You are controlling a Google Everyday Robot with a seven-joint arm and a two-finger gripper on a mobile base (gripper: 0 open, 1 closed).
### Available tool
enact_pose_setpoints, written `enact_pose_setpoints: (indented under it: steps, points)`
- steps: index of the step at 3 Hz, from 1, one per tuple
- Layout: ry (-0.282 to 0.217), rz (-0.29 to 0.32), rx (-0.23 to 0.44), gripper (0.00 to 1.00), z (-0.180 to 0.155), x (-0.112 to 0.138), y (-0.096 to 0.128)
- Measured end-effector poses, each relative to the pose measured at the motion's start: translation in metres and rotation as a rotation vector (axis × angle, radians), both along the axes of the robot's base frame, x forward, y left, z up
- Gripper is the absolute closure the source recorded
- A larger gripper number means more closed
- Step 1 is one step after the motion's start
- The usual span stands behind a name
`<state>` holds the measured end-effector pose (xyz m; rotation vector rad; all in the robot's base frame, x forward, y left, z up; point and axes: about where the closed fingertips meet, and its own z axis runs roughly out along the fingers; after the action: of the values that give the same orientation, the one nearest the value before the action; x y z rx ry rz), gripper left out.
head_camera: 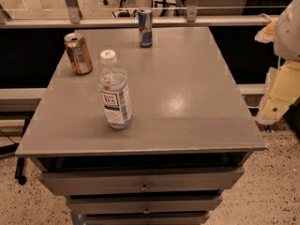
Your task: Move blue plastic bottle near orange can
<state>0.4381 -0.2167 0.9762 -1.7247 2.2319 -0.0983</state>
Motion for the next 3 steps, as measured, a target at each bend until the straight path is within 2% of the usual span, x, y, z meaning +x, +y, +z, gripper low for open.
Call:
enact_pose_setpoints:
  steps: [1,2,3]
  points:
    - [0.000,0.000,0.000,0.00,0.000,0.000,0.000]
    - [-0.007,0.016,0.092,0.00,-0.008,0.003,0.011]
    - [-0.009,0.054,0.303,0.00,-0.043,0.019,0.048]
